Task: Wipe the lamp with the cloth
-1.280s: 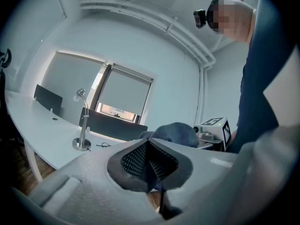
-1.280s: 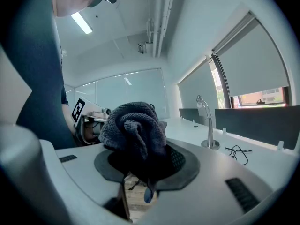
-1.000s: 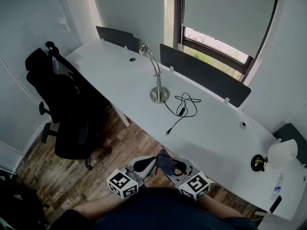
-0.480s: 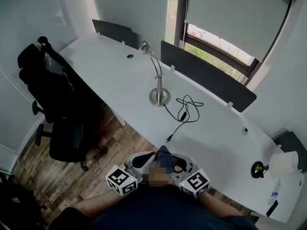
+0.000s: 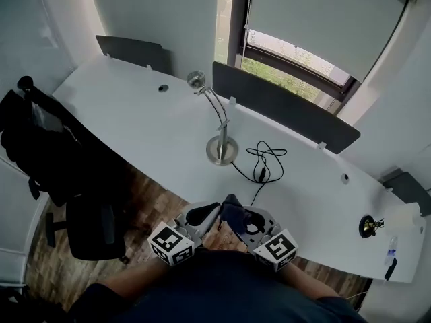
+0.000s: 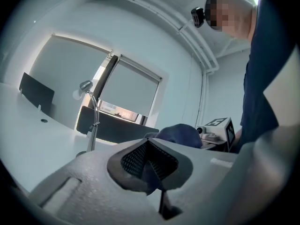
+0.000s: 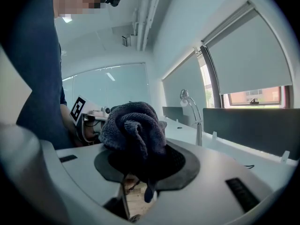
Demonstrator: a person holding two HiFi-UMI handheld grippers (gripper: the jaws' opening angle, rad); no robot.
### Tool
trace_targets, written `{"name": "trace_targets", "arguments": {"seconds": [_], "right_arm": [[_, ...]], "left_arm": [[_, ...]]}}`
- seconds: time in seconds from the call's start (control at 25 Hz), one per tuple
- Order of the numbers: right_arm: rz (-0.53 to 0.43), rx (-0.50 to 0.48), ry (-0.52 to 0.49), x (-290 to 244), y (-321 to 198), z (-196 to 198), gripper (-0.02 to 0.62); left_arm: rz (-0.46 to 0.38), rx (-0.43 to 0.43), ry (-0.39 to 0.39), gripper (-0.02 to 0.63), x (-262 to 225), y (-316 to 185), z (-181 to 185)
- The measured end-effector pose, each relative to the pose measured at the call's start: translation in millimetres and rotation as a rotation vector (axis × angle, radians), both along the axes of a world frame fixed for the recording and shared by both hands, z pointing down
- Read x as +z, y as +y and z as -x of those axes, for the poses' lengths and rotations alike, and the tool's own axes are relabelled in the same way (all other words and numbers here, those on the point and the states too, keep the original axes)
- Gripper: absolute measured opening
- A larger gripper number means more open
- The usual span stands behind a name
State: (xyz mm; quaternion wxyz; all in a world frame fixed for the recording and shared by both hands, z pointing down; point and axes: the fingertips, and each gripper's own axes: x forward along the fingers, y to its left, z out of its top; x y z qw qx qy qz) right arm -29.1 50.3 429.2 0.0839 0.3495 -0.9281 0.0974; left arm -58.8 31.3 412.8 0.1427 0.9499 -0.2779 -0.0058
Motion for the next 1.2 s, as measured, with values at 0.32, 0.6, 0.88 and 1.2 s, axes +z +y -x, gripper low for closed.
{"name": "trace_targets", "arguments": {"seconds": [0.32,0.6,0.88,1.2], "right_arm": [[0.000,0.082,0.029,-1,-39,30,0.144],[0.009,0.074,0.017,2,-69,23,0.144],[0.000,0.022,0.012,2,-110,10,0.144],[0.019,0.011,0.042,19,-159,-17,0.144]], "left_arm": [[0.027,0.046,0.039,0.006,2,-46,32],[0.017,0.025,0.027,0.006,-1,-80,30],[-0.001,-0.053,-0.011,0.006,-12,-130,30],[-0.012,-0.126,-0.044,0.006,-16,-201,18]]}}
